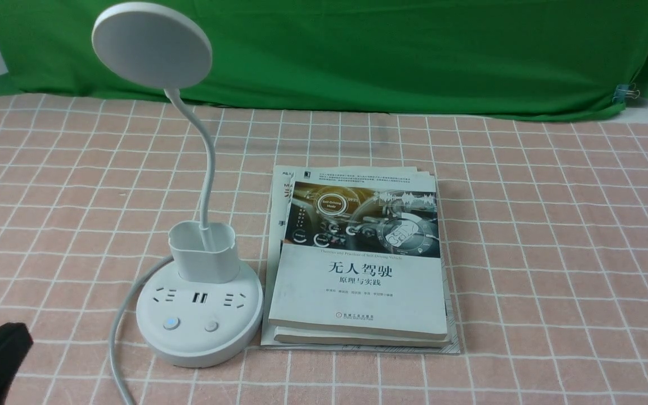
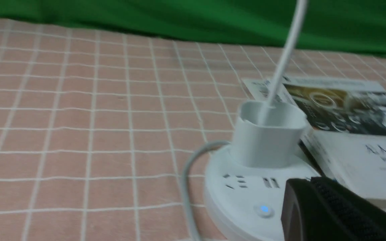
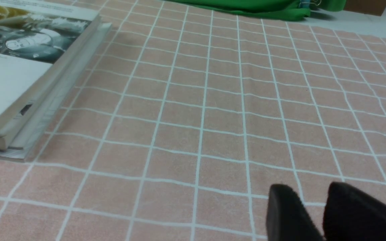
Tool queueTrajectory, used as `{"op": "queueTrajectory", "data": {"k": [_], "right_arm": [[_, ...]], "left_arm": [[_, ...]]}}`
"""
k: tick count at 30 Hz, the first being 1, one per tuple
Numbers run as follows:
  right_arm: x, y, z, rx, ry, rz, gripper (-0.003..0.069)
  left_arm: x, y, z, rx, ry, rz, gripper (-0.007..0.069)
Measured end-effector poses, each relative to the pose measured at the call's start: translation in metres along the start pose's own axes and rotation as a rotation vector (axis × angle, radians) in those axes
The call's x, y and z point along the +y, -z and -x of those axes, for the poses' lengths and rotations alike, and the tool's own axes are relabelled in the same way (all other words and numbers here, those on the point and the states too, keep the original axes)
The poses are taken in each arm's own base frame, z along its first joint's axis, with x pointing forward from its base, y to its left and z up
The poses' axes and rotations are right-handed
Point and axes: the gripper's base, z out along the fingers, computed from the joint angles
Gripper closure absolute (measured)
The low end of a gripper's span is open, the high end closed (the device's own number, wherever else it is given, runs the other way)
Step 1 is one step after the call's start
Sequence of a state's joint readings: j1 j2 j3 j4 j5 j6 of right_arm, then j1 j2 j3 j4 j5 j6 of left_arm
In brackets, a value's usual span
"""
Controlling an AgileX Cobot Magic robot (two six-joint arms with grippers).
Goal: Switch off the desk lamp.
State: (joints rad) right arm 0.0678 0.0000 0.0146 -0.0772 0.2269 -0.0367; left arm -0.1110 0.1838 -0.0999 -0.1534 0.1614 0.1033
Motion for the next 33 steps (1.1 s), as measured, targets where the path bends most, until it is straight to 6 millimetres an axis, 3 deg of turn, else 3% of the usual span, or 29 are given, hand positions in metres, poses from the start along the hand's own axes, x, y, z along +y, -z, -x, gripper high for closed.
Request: {"op": "queueTrajectory", "data": {"k": [5,12,33], "right_arm": [[0.0,0.0,0.0,0.0,0.0,0.0,0.0419],[0.0,0.0,0.0,0.0,0.0,0.0,0.0419],[0.0,0.0,0.0,0.0,0.0,0.0,0.0419]], "left_arm": [[0.005,0.006,-0.025,-0.024,0.007,0.06,0.062],[0.004,0.009,-0.038,0.042,0.028,0.05,0.062],[0.003,0.009,-0.039,0.053,0.036,0.049,0.062]]}}
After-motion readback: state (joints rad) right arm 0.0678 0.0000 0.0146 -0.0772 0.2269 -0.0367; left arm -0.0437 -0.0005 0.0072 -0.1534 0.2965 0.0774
